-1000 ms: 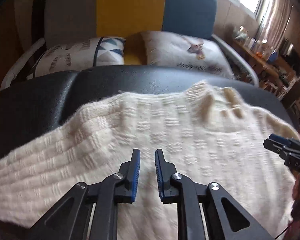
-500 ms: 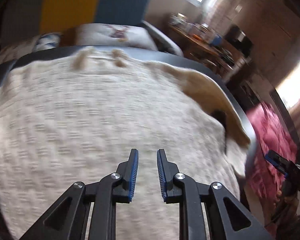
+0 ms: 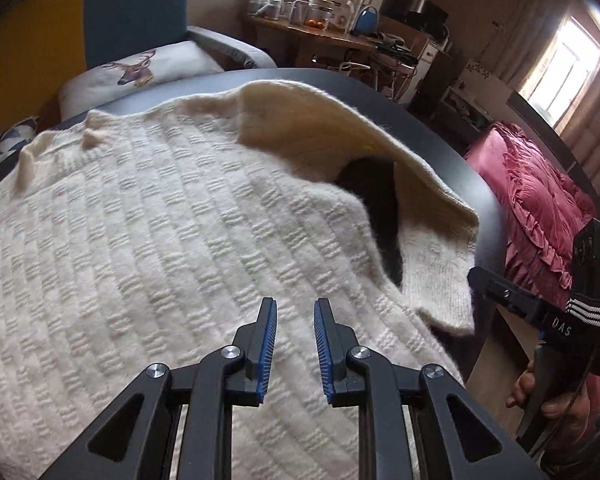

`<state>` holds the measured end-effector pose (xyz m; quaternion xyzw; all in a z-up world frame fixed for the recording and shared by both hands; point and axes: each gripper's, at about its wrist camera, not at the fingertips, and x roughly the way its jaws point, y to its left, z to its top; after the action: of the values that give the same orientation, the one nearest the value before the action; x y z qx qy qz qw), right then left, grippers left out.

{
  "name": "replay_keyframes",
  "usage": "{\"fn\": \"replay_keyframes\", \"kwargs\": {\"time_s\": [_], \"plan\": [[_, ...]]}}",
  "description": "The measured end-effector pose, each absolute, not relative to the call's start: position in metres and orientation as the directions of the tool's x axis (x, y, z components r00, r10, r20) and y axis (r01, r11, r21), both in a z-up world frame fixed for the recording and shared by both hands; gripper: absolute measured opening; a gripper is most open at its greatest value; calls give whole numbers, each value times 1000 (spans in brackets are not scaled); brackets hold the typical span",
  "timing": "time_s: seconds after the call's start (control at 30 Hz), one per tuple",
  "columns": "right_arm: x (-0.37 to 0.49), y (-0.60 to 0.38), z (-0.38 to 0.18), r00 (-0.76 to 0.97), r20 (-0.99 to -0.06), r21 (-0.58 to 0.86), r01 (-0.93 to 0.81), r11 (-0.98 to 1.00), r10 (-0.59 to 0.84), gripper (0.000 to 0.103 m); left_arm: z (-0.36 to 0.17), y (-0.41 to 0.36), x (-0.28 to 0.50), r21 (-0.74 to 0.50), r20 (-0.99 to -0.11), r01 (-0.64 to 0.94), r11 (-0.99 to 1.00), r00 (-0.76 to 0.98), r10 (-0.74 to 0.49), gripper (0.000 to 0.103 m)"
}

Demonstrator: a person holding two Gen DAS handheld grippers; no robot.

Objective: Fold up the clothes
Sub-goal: 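Grasp the sweater hem with the right gripper and lift it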

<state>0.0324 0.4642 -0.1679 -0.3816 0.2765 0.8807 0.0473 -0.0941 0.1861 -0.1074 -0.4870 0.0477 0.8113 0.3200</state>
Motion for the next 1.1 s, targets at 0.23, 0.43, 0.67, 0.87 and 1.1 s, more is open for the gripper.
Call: {"fn": "replay_keyframes", "kwargs": {"time_s": [0.23, 0.43, 0.67, 0.87, 1.1], "plan": [[16, 440, -171, -685, -728, 272, -265, -925, -18, 24, -130, 198, -92, -217, -840, -567, -795, -306, 447, 19], [10, 442, -161, -653, -757, 164, -222, -961, 22, 7, -115, 202, -101, -229, -836, -623, -748, -268, 478, 18], [6, 465, -109, -662, -735, -40, -177, -983, 149, 7, -64, 242, -168, -239, -808, -711, -661, -231, 541, 18], [-7, 482, -86, -655, -722, -168, -149, -975, 224, 7, -88, 301, -229, -186, -863, -731, -657, -198, 465, 18], [-42, 515, -88, -625, -728, -238, -155, -959, 281, 7, -132, 345, -278, -149, -899, -702, -697, -198, 391, 17]]}}
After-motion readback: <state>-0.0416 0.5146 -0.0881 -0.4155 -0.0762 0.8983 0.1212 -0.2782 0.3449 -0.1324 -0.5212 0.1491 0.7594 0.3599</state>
